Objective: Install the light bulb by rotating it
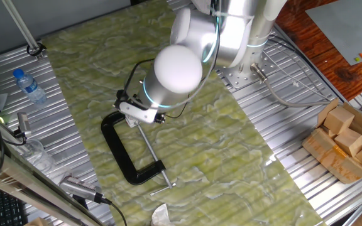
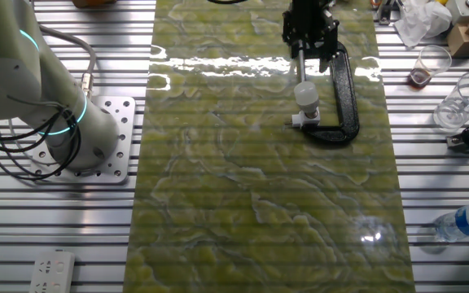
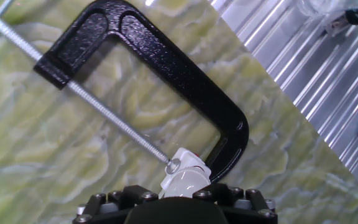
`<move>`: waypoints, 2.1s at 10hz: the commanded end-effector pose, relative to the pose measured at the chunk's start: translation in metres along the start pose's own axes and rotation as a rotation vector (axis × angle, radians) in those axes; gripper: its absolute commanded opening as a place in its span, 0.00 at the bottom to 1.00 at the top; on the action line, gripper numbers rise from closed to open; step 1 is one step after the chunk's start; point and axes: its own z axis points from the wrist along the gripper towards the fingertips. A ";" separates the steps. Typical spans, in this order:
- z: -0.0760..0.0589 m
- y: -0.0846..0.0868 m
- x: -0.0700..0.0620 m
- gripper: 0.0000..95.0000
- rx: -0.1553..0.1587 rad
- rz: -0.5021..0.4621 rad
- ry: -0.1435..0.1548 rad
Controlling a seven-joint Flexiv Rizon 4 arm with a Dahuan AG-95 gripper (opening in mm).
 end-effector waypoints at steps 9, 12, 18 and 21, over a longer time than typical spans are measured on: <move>0.028 -0.008 0.011 0.80 0.029 -0.047 -0.019; 0.038 -0.009 0.013 0.60 0.032 -0.048 -0.026; 0.053 -0.013 0.017 0.60 0.055 -0.062 -0.050; 0.056 -0.013 0.016 0.60 0.060 -0.066 -0.053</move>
